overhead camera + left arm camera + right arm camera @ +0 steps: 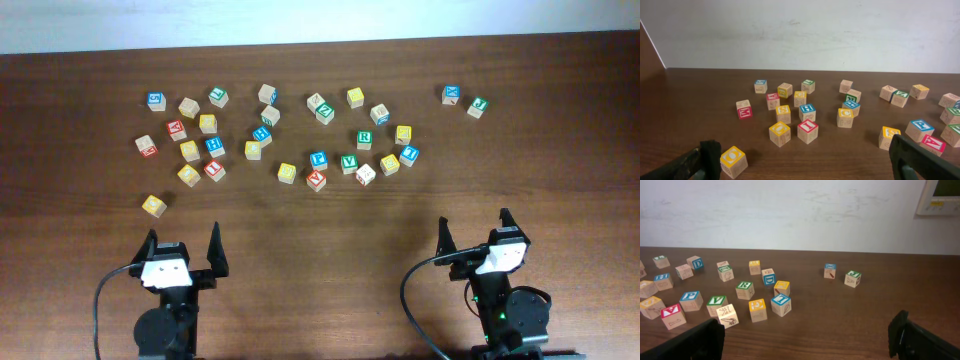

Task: Spell out RSS

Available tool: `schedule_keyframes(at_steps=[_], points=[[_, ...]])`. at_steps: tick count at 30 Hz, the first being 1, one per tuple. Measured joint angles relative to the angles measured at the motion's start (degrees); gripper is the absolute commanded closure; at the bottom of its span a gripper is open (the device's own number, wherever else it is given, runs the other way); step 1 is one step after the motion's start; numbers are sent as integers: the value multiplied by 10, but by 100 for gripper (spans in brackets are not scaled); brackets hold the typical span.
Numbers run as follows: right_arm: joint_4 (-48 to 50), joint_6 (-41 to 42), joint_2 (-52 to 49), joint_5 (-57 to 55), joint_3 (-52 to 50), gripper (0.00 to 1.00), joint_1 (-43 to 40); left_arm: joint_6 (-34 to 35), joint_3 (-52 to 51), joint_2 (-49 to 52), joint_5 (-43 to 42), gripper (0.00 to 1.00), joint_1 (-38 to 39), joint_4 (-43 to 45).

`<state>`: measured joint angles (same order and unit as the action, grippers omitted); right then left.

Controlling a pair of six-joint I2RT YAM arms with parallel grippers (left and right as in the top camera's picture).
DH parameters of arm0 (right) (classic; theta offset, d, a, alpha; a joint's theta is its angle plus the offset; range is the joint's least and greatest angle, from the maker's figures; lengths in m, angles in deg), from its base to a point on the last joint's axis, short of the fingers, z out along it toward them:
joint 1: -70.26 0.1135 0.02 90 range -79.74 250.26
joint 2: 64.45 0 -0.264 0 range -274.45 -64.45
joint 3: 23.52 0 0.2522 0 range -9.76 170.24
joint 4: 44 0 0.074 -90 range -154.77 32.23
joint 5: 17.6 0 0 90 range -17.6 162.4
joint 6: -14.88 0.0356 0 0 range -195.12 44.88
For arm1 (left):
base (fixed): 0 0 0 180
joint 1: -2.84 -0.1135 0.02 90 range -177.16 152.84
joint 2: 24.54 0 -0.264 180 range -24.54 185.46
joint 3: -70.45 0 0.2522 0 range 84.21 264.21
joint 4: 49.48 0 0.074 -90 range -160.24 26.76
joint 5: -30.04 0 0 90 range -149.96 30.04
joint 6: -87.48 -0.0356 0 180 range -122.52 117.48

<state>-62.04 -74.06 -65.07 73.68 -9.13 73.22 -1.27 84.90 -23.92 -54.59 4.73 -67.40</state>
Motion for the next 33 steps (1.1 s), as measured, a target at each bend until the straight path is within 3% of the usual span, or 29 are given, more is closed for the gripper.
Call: schedule_keyframes(at_steps=[30,33], points=[[0,0,0,0,0,2,0,0,0,0,6,1,0,1],[0,0,0,0,0,2,0,0,-1,0,-24,1,0,30]])
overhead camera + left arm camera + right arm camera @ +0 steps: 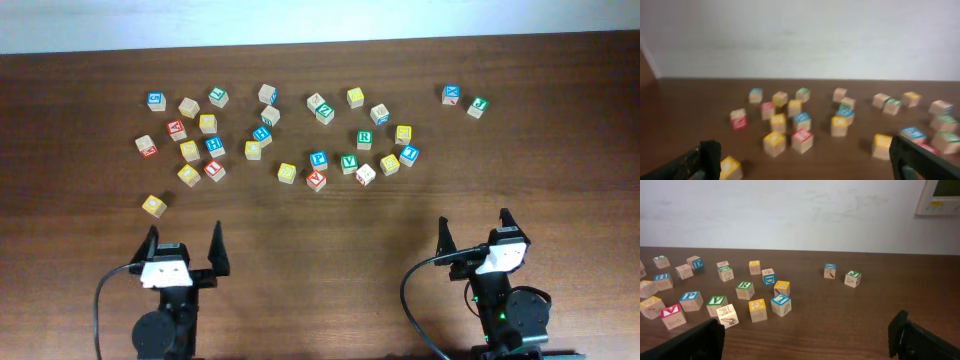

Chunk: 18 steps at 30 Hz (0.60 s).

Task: Spell out RSS

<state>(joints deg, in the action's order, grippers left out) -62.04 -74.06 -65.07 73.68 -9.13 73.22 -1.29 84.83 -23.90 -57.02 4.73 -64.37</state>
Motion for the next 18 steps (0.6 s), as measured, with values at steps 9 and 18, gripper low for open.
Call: schedule_keyframes(at_steps=[9,18], points=[[0,0,0,0,0,2,0,-1,0,3,-234,1,0,241],[0,0,0,0,0,2,0,-1,119,16,-241,1,0,258]])
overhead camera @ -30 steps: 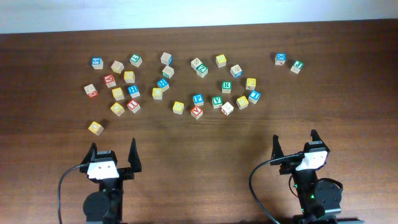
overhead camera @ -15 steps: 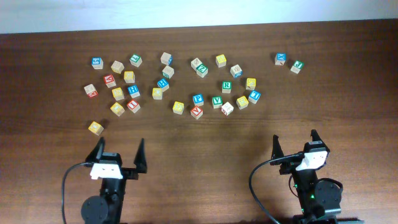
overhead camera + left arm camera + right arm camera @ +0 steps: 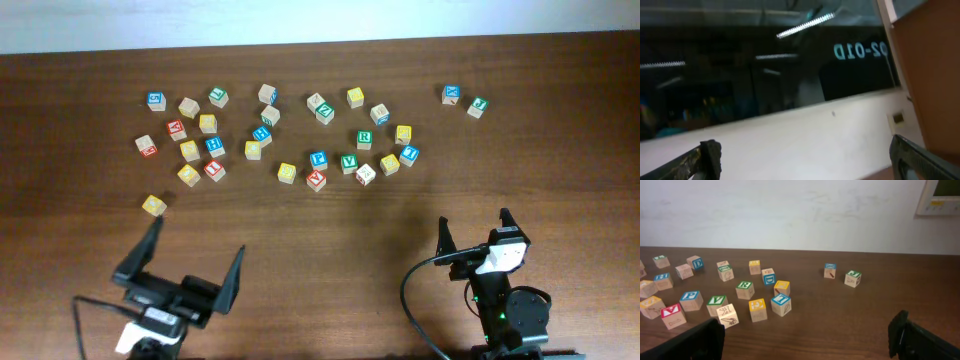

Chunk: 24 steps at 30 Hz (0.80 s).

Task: Spell out RSS

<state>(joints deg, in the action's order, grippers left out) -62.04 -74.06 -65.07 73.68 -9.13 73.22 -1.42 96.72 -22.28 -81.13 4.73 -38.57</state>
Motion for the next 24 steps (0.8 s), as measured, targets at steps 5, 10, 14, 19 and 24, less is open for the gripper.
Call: schedule_keyframes(at_steps=[5,10,14,19,24], points=[[0,0,-1,0,0,2,0,0,233,133,25,1,0,-242],[0,0,0,0,0,2,0,-13,515,425,-77,1,-1,-547],[0,0,0,0,0,2,0,-13,576,547,-159,1,0,-585],[0,0,0,0,0,2,0,-13,770,718,-90,1,44,-814],[0,0,0,0,0,2,0,8,836,808,102,1,52,-927]])
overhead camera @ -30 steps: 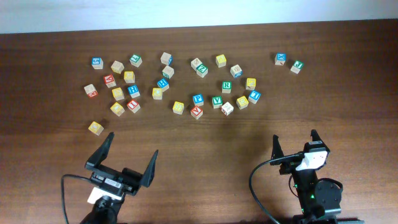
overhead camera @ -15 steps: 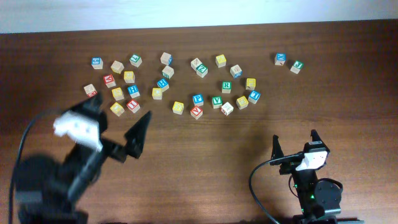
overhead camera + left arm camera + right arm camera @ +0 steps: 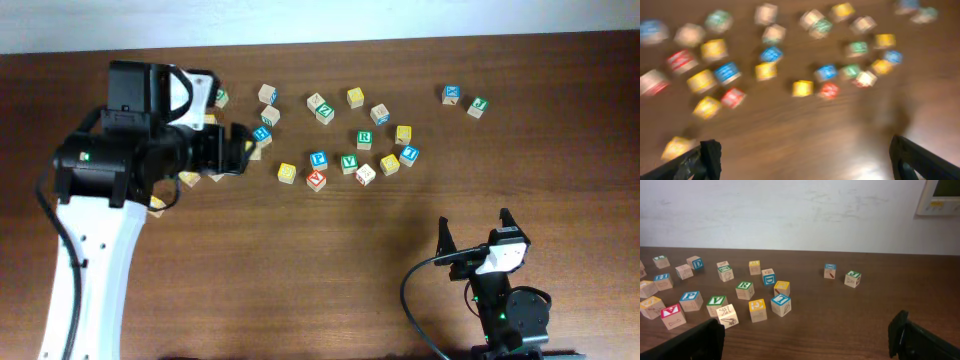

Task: Spell out RSS

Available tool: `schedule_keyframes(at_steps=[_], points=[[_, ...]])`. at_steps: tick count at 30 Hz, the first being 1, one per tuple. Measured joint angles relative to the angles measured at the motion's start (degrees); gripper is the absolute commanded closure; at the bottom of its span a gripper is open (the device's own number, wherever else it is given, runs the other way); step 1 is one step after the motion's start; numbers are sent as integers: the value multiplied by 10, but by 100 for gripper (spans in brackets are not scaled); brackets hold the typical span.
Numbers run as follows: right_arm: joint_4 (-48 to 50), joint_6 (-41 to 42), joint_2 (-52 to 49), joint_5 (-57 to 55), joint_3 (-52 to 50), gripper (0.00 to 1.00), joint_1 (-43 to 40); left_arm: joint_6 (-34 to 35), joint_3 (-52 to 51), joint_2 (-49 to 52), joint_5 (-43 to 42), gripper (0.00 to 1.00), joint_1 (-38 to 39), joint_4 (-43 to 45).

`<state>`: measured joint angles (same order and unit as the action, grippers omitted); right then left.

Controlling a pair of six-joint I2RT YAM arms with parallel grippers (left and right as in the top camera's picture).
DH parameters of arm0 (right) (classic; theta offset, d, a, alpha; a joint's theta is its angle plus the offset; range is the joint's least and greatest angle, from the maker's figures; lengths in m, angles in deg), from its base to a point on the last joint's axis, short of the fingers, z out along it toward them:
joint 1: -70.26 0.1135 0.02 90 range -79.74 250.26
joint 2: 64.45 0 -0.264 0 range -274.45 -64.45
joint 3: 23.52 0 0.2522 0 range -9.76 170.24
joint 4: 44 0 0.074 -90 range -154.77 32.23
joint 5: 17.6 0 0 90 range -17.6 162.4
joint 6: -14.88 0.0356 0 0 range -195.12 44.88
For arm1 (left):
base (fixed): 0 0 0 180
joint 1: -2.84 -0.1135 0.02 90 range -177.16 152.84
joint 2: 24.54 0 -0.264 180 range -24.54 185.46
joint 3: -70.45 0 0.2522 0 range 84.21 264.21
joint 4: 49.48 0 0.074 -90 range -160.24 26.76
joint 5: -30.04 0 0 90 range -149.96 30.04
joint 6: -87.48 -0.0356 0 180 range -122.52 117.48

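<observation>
Several wooden letter blocks (image 3: 318, 158) with coloured faces lie scattered over the far half of the brown table (image 3: 330, 270). A green R block (image 3: 364, 139) sits right of centre, also seen as the R block (image 3: 744, 289). My left gripper (image 3: 232, 150) hangs high above the left cluster, jaws wide open and empty; its arm hides some blocks there. Its view is blurred and looks down on the blocks (image 3: 802, 88), the left gripper (image 3: 805, 160) framing bare wood. My right gripper (image 3: 473, 225) rests open at the front right, right gripper (image 3: 805, 335) empty. S blocks cannot be read.
A blue block (image 3: 452, 94) and a green block (image 3: 477, 106) stand apart at the far right. A lone yellow block (image 3: 155, 210) peeks out beside the left arm. A white wall (image 3: 790, 210) with a panel (image 3: 942, 195) closes the back.
My left arm was low at the table's front with its camera tipped up at a window; now it is raised over the left cluster, camera facing down. The right arm has not moved.
Both grippers stood open at the front edge, facing the blocks. Then the left wrist view blurred, the arm still at its place. Then the left arm leaned back, camera towards a window. Now it reaches over the left blocks. No block has moved.
</observation>
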<state>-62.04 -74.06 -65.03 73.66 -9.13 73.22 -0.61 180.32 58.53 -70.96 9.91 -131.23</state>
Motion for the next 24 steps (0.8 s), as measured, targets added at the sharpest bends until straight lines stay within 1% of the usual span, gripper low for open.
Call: schedule_keyframes(at_steps=[2,4,6,7,12,13,15,16,17,18,19,20,21,23,24], points=[[0,0,0,0,0,2,0,41,1,1,46,1,-33,-11],[0,0,0,0,0,2,0,72,2,1,78,1,-82,-24],[0,0,0,0,0,2,0,86,2,1,89,1,-112,-43],[0,0,0,0,0,2,0,90,2,1,96,1,-139,-63],[9,0,0,3,0,2,0,162,2,1,102,1,-196,-69],[18,0,0,13,0,2,0,174,2,1,104,1,-203,-71],[26,0,0,151,0,2,-3,186,2,1,104,1,-205,-84],[40,0,0,246,0,2,-3,188,2,1,104,1,-205,-87],[75,2,0,323,0,2,-3,189,2,1,104,1,-205,-88],[105,8,-1,353,0,2,-3,189,2,1,104,1,-205,-89],[146,23,-2,374,0,2,-3,189,2,1,104,1,-205,-88],[214,52,0,394,1,2,-3,189,2,1,104,1,-205,-89],[259,75,0,403,0,2,-3,189,2,1,104,1,-205,-90],[327,110,-1,394,0,2,-3,189,2,1,104,1,-205,-90],[335,126,0,382,2,2,-3,189,2,1,104,1,-205,-90]])
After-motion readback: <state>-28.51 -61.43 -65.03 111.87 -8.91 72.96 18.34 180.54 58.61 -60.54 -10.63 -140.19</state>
